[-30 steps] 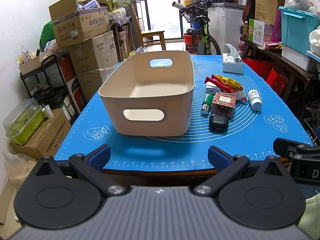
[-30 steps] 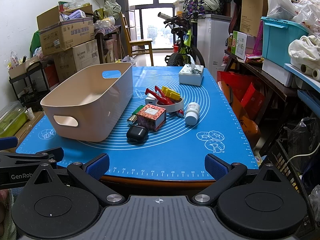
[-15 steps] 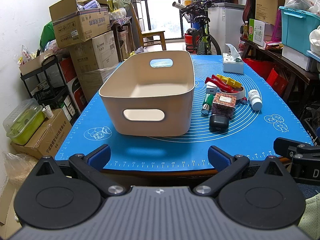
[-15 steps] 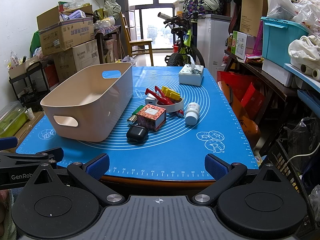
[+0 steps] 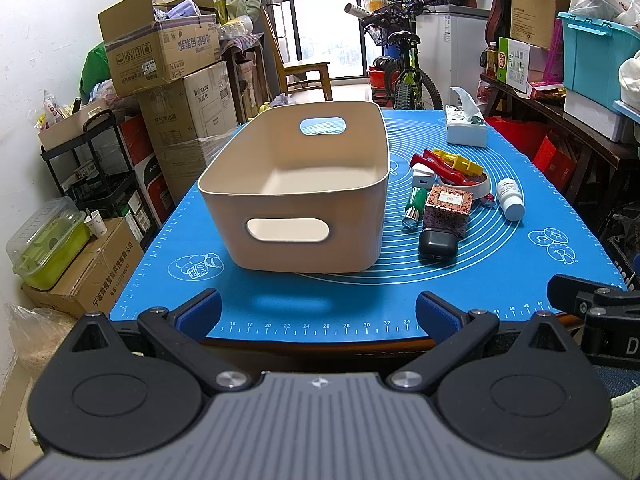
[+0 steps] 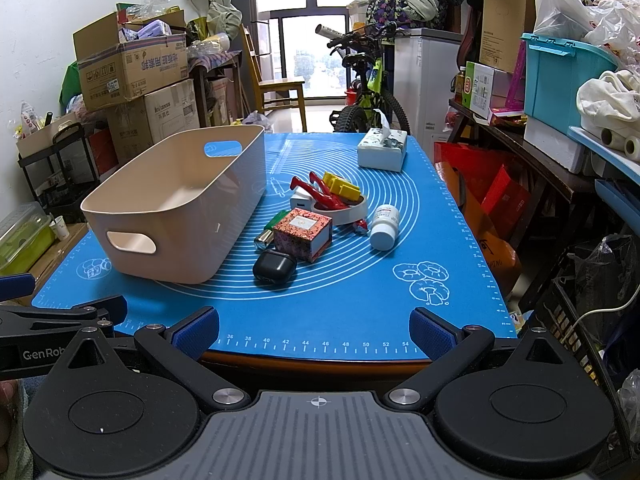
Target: Organize rigid objects
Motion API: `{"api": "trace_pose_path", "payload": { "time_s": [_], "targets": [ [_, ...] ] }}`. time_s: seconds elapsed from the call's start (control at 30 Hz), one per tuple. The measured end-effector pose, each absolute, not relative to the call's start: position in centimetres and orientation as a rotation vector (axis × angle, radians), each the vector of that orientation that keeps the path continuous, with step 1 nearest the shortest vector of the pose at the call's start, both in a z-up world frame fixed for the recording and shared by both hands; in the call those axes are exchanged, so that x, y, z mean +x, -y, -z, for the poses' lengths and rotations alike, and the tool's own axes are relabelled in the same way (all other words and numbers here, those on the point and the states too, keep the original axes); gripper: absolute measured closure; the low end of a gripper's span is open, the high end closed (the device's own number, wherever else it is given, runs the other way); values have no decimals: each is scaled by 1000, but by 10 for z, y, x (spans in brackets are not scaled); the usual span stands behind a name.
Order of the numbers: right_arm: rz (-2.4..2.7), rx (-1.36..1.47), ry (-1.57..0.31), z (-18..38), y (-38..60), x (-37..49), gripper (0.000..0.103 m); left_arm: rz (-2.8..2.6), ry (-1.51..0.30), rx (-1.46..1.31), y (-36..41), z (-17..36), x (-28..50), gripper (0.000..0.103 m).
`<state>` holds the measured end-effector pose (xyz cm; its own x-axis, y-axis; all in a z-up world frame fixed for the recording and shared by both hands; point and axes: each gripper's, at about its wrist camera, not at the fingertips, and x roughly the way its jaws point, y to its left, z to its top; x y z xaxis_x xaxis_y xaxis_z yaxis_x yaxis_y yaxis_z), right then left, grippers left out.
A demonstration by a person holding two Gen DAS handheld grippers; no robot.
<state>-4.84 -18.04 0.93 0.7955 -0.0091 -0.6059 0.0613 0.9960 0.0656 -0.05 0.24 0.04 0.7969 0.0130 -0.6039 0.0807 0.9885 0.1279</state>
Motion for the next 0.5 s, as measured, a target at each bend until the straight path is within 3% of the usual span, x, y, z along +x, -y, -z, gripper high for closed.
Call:
{"api": "trace_pose_path", "payload": {
  "time_s": [0.5],
  "targets": [
    [44, 92, -648, -11, 180, -49, 3, 36, -649, 153, -3, -2, -2, 1]
  ]
}}
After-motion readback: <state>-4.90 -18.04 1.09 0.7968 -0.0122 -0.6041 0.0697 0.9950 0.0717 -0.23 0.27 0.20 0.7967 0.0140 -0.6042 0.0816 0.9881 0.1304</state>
